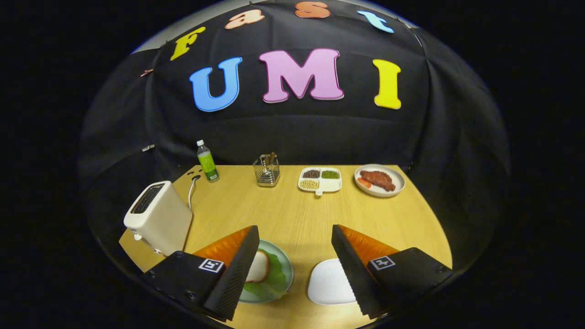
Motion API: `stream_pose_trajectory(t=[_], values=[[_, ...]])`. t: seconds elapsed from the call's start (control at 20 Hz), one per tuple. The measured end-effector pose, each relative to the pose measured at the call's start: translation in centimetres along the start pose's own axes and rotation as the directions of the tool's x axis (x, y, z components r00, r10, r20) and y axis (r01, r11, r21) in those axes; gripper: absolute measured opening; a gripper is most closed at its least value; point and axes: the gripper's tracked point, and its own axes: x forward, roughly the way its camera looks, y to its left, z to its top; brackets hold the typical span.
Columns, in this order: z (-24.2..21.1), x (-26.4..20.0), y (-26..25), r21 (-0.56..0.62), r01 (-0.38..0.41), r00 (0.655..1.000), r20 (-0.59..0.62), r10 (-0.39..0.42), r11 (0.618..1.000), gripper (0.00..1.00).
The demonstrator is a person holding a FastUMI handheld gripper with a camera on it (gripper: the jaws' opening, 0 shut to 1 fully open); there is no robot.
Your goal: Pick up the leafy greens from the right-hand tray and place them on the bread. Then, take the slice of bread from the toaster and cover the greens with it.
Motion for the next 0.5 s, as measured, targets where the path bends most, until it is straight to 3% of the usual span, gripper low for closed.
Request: stream_pose_trajectory(t=[0.2,0.5], values=[[5.5,-4.0,0.2,-0.099,-0.03,0.993,0.111,0.041,0.995,0.99],[10.0,-8.9,1.5,-0.157,-0.084,0.976,0.188,0.113,0.984,0.96]])
